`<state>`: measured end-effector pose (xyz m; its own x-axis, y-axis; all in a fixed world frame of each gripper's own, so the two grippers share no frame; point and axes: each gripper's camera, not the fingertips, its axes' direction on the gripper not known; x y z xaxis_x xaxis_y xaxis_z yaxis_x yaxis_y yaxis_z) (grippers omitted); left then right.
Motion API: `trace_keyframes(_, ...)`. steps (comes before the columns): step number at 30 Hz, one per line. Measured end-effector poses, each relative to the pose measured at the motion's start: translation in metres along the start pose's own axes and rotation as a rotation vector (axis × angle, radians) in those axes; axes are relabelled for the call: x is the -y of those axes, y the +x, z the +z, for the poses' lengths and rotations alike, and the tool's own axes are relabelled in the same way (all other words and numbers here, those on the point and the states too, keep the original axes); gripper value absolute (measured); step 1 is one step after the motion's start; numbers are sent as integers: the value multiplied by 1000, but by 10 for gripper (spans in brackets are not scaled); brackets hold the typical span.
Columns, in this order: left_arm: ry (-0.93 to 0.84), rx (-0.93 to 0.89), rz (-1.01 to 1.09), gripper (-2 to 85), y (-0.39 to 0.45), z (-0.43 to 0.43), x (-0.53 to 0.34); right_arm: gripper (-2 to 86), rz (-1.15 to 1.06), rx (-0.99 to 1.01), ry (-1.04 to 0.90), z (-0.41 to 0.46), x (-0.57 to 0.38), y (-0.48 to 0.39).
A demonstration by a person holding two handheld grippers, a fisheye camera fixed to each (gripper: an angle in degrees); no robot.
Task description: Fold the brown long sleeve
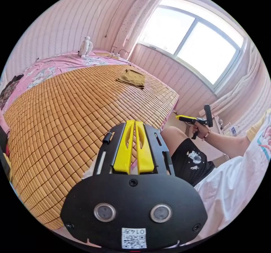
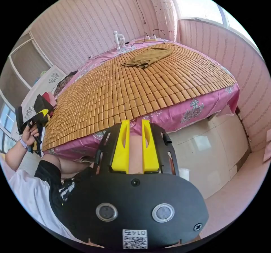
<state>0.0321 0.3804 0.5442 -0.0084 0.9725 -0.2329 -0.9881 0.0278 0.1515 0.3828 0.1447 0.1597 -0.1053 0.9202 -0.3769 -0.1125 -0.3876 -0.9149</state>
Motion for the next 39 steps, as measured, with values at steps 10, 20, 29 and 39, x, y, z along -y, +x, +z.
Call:
trace_keyframes(10, -146, 78, 27, 56, -52, 137, 199, 63, -157, 91, -62, 49, 165, 18)
trace_keyframes(20, -267, 104, 53, 84, -104, 294, 371, 77, -320, -154, -46, 133, 278, 25)
trace_keyframes(29, -404, 156, 77, 49, -111, 321, 438, -3, -356, -143, -92, 161, 277, 17)
trace_keyframes(39, -472, 117, 153, 56, -91, 309, 420, -8, -276, 31, -205, 150, 226, 10)
